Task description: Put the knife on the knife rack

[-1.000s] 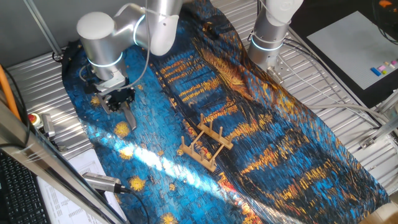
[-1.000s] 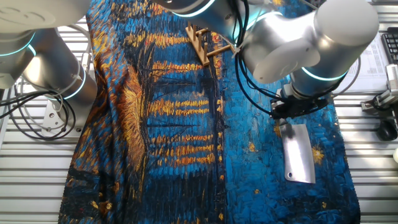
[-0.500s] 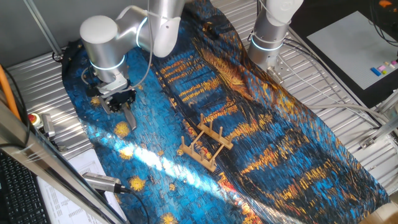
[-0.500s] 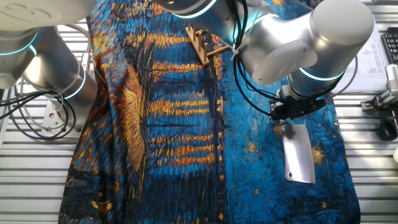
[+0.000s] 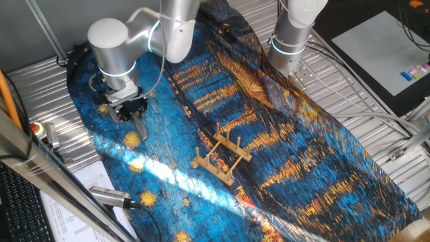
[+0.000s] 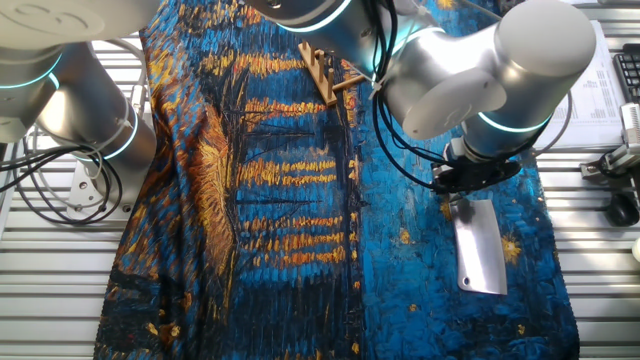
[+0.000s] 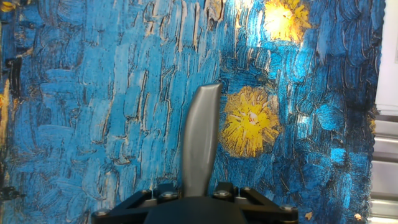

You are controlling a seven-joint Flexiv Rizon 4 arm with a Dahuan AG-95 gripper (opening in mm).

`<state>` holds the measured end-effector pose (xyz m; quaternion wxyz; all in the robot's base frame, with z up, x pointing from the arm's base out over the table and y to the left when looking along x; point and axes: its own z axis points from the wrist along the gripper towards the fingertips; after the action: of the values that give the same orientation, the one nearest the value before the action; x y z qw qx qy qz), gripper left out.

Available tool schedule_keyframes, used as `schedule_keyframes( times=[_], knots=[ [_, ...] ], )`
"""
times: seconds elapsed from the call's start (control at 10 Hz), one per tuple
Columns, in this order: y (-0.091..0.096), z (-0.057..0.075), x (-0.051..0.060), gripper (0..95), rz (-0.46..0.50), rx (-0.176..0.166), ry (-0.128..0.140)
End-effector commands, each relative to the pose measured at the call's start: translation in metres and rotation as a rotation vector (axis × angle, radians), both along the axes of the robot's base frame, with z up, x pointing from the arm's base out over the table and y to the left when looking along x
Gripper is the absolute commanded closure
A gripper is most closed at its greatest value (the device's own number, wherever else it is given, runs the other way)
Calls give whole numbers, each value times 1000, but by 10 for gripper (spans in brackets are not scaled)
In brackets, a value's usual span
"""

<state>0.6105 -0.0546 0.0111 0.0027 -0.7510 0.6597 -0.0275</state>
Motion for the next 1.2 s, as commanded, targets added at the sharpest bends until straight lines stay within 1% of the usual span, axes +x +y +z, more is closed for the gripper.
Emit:
schedule_keyframes(
  times=[0.1, 1.2],
  knots=[
    [0, -1, 0, 570, -6, 1, 1],
    [0, -6, -2, 570, -5, 4, 1]
  ],
)
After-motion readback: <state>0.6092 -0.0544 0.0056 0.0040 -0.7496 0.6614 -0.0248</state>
